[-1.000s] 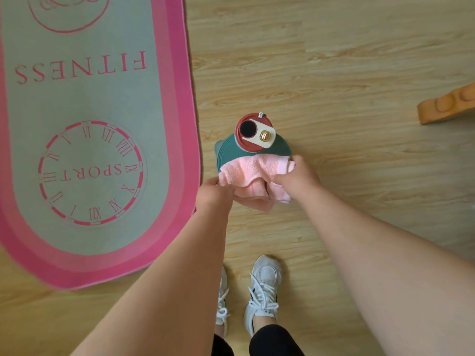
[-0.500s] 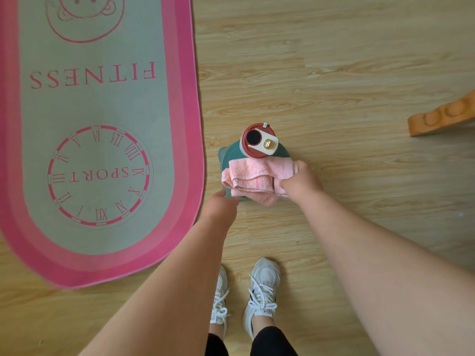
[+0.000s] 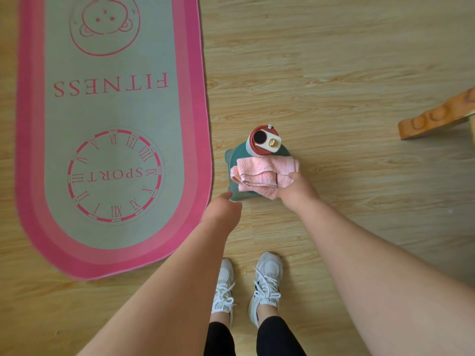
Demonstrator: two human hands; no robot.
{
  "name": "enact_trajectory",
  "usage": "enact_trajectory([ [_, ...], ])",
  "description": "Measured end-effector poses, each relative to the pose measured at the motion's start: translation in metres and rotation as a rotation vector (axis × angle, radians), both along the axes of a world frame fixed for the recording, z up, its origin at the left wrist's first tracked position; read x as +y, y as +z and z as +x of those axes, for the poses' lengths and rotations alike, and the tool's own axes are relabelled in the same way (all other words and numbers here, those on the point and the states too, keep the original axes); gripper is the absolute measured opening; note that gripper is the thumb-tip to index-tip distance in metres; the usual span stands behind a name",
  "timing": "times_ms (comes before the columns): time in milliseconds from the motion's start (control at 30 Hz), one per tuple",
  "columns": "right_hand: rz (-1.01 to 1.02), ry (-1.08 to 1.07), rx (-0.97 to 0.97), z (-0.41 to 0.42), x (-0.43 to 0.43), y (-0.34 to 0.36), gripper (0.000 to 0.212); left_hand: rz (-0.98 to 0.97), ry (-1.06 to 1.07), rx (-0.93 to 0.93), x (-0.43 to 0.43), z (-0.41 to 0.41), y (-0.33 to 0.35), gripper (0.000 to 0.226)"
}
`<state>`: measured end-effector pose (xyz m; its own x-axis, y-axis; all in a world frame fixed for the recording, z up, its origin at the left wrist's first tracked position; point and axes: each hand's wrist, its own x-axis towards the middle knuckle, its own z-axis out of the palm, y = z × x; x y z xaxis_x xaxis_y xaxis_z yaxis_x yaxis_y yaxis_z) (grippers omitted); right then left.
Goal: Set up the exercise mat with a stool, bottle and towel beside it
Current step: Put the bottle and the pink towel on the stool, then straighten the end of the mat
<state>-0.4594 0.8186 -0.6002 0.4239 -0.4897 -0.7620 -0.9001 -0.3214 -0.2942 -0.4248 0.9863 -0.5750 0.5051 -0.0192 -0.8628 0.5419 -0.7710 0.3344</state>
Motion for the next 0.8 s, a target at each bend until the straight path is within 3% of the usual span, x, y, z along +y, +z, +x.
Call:
enact_trajectory([
  [333,0.019,0.149,-0.014,-0.016,0.063,0.064,0.055,0.043,-0.182,-0.092,0.061,-0.018,0.054,0.055],
  [500,0.05,0.218,-0.051,-0.019,0.1,0.091,0.06,0.082,-0.162,-0.086,0.105,-0.029,0.082,0.057],
  [700,-0.004,0.569,0.037,-0.031,0.152,0.114,0.056,0.142,-0.089,-0.092,0.16,-0.053,0.109,0.056],
  [800,-0.011,0.644,0.035,-0.034,0.174,0.12,0.055,0.171,-0.063,-0.109,0.178,-0.063,0.113,0.057],
])
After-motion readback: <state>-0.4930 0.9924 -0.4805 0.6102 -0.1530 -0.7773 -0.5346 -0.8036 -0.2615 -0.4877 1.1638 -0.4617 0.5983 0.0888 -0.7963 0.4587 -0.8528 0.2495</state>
